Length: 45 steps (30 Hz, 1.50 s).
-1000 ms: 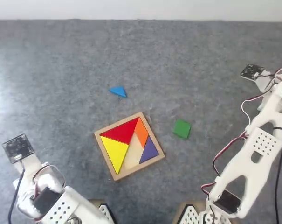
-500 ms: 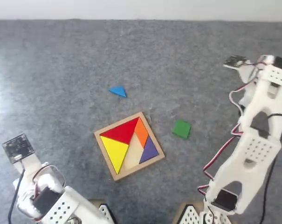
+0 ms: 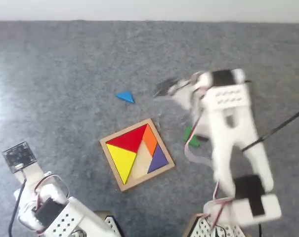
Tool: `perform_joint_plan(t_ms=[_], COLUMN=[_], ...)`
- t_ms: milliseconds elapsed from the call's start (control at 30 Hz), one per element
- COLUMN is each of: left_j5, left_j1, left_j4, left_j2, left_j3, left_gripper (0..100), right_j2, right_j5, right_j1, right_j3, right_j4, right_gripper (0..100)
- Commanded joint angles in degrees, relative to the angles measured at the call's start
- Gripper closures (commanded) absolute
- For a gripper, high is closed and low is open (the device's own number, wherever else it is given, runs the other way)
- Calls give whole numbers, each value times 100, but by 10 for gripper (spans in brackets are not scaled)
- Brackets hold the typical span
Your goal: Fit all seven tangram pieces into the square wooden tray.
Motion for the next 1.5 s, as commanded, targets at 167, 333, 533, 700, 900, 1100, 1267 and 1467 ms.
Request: perform_joint_plan(t_ms=[167, 333, 533, 700, 900, 1100, 1267, 1467], left_j5=[-44, -44, -44, -44, -44, -44, -44, -44], left_j1=[-9, -9, -9, 0, -9, -9, 0, 0], left_j4=[9, 9, 9, 9, 9, 9, 18, 18], left_j2=[-105, -105, -105, -105, -105, -105, -105, -105], left_j3=[-119, -119, -119, -119, -119, -119, -119, -119], left_gripper=[985, 985, 985, 985, 985, 985, 985, 985], right_j2=[-963, -963, -743, 198, 848, 884, 910, 919], right_j5=[-1143, -1503, -1521, -1521, -1442, -1125, -967, -985], right_j1=[-2932, -4119, -4488, -4690, -4743, -4664, -4259, -4242], right_j3=[1415, 1705, 1697, 1644, 1609, 1609, 1609, 1609], right_j4=[-796, -1297, -2123, -2589, -3064, -3257, -3582, -3618], right_gripper=[929, 929, 925, 925, 925, 925, 924, 768])
